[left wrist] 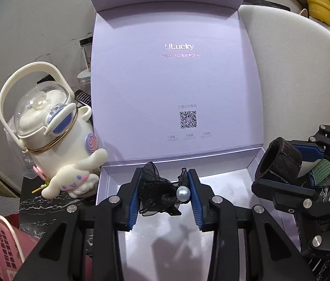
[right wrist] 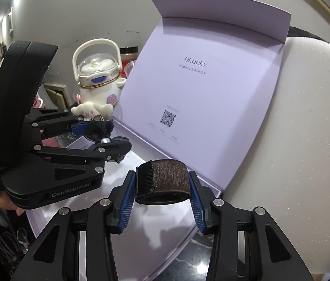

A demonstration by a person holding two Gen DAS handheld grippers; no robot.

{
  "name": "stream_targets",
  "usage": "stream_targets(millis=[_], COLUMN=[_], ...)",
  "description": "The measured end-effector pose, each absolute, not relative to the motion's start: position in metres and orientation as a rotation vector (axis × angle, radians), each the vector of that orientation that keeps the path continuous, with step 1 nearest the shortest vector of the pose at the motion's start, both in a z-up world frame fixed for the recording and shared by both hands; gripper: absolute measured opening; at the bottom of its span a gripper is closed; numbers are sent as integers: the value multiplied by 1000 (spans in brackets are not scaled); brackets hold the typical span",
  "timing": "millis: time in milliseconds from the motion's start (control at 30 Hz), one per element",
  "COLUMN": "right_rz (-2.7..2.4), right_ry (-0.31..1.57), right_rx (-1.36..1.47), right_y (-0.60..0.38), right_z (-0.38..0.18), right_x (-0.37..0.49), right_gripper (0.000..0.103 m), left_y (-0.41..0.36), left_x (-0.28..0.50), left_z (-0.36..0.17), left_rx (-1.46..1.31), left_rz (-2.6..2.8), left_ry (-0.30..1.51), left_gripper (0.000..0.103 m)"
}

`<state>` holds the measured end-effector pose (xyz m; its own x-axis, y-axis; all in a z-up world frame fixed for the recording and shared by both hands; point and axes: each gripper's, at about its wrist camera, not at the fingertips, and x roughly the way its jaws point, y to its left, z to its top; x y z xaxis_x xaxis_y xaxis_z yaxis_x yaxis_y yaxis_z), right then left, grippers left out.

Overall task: Organize rigid objects
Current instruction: 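Open both tools to release the clip and hair tie in the box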

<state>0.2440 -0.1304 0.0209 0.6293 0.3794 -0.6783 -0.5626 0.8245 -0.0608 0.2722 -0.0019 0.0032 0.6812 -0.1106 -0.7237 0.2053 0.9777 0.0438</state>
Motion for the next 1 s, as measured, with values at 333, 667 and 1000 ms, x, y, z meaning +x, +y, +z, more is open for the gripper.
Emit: stream_targets(millis=[333,667,1000], right_rz=[526,507,487], right_ry=[679,668,627], right_rx=[-297,-296,-277], right_y=[-133,-135,-145], right_z=[26,33,53], right_x=[239,236,218], right_gripper=[59,59,59], left_y=[-5,-3,-2], left_x=[276,264,242], left_z=[-1,17,48], left_rx=[130,156,159], left_rz=[-132,-85,-67], left_ry=[847,789,736], left_gripper=[48,74,74])
